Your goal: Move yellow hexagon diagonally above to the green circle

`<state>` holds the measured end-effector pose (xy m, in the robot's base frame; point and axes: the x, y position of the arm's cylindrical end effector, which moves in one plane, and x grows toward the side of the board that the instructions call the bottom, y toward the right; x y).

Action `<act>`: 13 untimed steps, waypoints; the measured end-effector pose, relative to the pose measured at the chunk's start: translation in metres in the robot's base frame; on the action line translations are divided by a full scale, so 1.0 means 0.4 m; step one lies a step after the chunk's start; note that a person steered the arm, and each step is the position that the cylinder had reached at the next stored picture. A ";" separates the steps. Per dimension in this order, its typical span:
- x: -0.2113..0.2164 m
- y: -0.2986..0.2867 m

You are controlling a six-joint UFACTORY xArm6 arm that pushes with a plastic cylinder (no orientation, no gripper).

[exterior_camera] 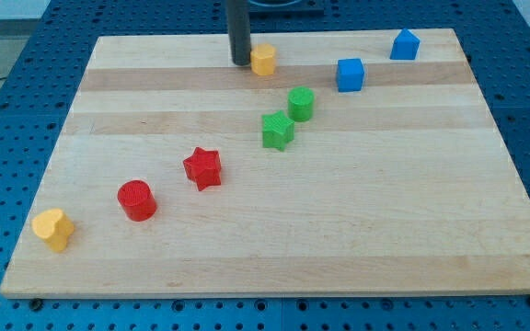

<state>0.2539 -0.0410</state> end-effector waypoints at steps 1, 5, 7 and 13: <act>-0.017 0.046; 0.112 0.154; 0.046 0.177; 0.068 0.431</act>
